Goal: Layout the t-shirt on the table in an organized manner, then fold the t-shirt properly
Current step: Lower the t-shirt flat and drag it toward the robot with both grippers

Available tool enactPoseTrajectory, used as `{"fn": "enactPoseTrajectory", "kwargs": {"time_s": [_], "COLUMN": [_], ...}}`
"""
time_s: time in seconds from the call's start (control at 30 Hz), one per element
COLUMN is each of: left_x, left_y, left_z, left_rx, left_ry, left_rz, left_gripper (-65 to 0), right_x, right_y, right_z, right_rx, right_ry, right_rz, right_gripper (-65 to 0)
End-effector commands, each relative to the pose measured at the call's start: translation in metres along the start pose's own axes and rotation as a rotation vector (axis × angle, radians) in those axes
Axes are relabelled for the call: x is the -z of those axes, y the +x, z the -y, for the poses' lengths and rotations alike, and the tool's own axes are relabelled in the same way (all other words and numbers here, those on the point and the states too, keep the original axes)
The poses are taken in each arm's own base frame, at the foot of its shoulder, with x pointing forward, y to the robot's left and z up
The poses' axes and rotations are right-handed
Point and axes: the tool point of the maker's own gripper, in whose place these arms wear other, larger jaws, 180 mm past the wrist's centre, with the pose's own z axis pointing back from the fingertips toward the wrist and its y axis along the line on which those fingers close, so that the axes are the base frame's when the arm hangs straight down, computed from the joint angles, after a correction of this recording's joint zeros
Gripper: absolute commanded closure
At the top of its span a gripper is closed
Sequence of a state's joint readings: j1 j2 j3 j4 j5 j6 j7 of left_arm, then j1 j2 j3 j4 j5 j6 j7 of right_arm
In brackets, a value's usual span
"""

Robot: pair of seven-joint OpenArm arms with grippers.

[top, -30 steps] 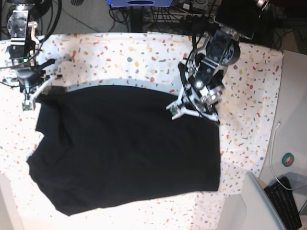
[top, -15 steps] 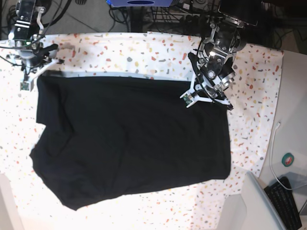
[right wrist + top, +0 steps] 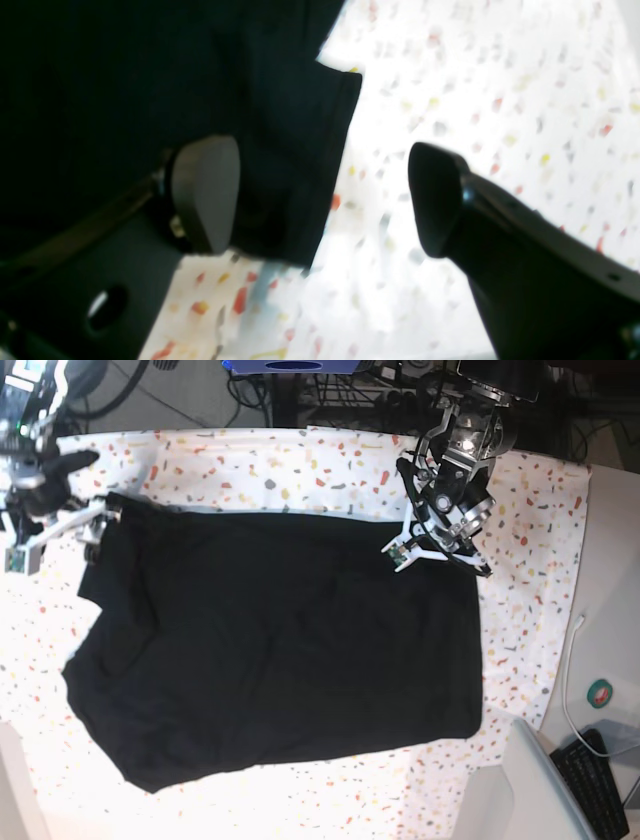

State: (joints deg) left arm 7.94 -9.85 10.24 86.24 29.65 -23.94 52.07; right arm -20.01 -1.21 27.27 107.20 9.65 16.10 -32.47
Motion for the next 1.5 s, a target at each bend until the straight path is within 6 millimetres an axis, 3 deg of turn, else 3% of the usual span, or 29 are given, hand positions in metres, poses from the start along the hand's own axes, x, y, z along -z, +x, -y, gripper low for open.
{"fn": "enactPoseTrajectory", "kwargs": {"time_s": [0.0,0.1,0.23,0.53,0.7,0.8,0.93,0.97,1.07,1.2,1.47], "left_x": [-0.003,-0.005,-0.007,-0.007,-0.007,-0.007,-0.007,-0.007,-0.007,-0.007,-0.008], "left_y": [0.000,0.000,-0.001,-0.001,0.000,-0.001,-0.001,-0.001,-0.002,-0.002,-0.011], "left_z": [-0.004,-0.004,-0.002,-0.003,-0.003,-0.003,-0.003,-0.003,-0.004,-0.004,-0.003], "left_rx": [-0.005,-0.005,-0.004,-0.005,-0.006,-0.003,-0.002,-0.002,-0.003,-0.003,-0.005], "left_ry": [0.017,0.020,0.019,0.021,0.022,0.024,0.025,0.025,0.026,0.026,0.025], "left_rz": [0.000,0.006,0.010,0.009,0.011,0.008,0.008,0.008,0.005,0.005,-0.046], "left_gripper": [0.0,0.0,0.0,0.0,0.0,0.0,0.0,0.0,0.0,0.0,0.0], "right_x": [0.014,0.065,0.107,0.118,0.121,0.124,0.132,0.131,0.118,0.082,0.042], "right_y": [0.024,0.025,0.007,-0.002,-0.005,-0.013,-0.029,-0.032,-0.025,-0.020,-0.088], "right_z": [0.006,0.029,0.051,0.049,0.027,0.026,0.025,0.026,0.051,0.073,0.073], "right_rx": [-0.008,-0.017,0.030,0.042,0.003,0.012,0.043,0.048,0.111,0.136,0.185], "right_ry": [-0.017,-0.074,-0.087,-0.069,-0.025,-0.020,-0.012,-0.014,-0.077,-0.160,-0.208], "right_rz": [0.061,-0.013,-0.133,-0.147,-0.156,-0.179,-0.232,-0.239,-0.188,-0.109,-0.205], "right_gripper": [-50.1,-50.1,-50.1,-50.1,-49.7,-38.3,-7.4,0.0,0.0,0.0,0.0]}}
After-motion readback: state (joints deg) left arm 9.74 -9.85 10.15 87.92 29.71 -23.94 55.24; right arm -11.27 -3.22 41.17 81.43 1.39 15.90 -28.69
